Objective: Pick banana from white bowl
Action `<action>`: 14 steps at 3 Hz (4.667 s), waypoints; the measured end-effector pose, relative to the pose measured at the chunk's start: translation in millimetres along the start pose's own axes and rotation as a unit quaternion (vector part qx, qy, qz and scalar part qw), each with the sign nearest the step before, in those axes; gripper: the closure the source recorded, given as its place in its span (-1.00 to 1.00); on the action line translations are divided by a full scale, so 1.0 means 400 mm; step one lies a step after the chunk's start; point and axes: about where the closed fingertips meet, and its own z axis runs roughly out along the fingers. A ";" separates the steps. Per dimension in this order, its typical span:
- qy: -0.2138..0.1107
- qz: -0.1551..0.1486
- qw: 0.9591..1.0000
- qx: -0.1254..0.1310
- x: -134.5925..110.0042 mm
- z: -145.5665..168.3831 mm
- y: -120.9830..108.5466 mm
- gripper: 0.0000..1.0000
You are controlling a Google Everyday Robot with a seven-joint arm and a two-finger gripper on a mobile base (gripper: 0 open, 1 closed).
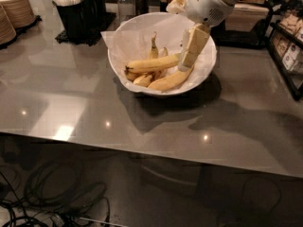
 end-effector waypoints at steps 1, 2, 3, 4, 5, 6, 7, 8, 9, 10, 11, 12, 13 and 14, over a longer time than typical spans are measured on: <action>-0.002 0.002 1.000 -0.004 0.006 0.018 -0.006 -1.00; -0.008 0.008 1.000 -0.002 0.010 0.045 -0.018 -1.00; -0.008 0.008 1.000 -0.002 0.010 0.045 -0.018 -0.82; -0.008 0.008 1.000 -0.002 0.010 0.045 -0.018 -0.62; -0.008 0.008 1.000 -0.002 0.010 0.045 -0.018 -0.72; -0.012 -0.001 1.000 -0.012 0.002 0.089 -0.031 -0.70; -0.016 -0.006 1.000 -0.014 -0.001 0.136 -0.051 -0.64; -0.016 0.001 1.000 -0.010 0.014 0.170 -0.063 -0.56; -0.015 0.013 1.000 -0.004 0.037 0.200 -0.073 -0.44; -0.014 0.025 1.000 -0.005 0.059 0.228 -0.077 -0.28; -0.012 0.034 0.999 -0.014 0.079 0.254 -0.075 -0.32; -0.011 0.037 0.999 -0.019 0.087 0.269 -0.073 -0.34; -0.011 0.038 0.999 -0.020 0.089 0.270 -0.072 0.03; -0.011 0.037 0.999 -0.004 0.087 0.239 -0.071 0.50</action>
Offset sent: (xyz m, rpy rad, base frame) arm 0.0209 0.0073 -0.0216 0.0364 0.0158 -0.0267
